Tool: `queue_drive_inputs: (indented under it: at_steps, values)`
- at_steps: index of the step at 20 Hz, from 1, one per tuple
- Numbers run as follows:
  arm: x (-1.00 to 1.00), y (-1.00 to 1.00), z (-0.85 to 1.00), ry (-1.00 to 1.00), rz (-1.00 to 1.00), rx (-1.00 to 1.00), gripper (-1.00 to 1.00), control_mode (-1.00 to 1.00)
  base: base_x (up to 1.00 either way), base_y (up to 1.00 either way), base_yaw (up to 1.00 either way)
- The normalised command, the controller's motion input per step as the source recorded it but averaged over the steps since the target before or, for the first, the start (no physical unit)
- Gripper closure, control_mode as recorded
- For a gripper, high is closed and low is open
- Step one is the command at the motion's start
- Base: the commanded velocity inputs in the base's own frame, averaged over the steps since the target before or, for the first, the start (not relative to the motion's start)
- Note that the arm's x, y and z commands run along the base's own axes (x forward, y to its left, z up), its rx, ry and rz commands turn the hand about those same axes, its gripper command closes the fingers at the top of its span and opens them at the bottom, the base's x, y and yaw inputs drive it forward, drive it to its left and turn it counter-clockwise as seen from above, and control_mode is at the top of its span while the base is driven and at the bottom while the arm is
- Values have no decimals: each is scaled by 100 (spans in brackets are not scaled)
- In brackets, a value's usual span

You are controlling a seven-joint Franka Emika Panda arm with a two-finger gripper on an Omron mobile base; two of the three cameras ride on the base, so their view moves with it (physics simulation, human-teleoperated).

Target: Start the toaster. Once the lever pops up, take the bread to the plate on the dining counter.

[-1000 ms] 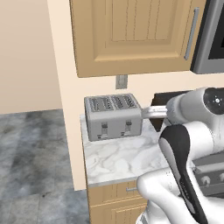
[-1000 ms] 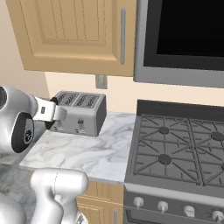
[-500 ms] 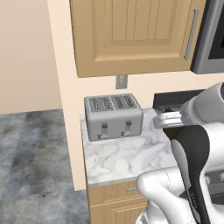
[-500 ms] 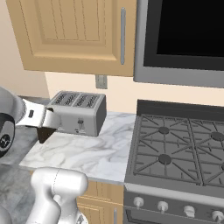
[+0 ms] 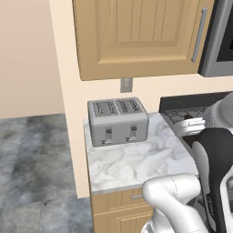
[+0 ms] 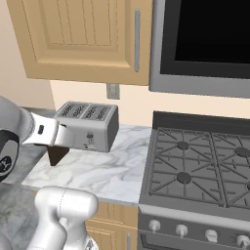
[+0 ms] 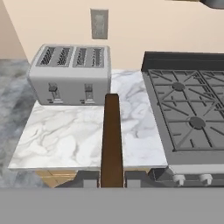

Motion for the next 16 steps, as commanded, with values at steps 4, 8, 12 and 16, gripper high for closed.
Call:
queue_drive_inputs:
  at_steps: [4, 8, 12, 16]
  values:
    - [0, -4, 4, 1, 0, 0, 100, -100, 0, 0, 0]
    - [0, 0, 0, 1, 0, 0, 100, -100, 0, 0, 0]
    - [0, 0, 0, 0, 0, 0, 100, -100, 0, 0, 0]
    - [0, 0, 0, 0, 0, 0, 100, -100, 0, 0, 0]
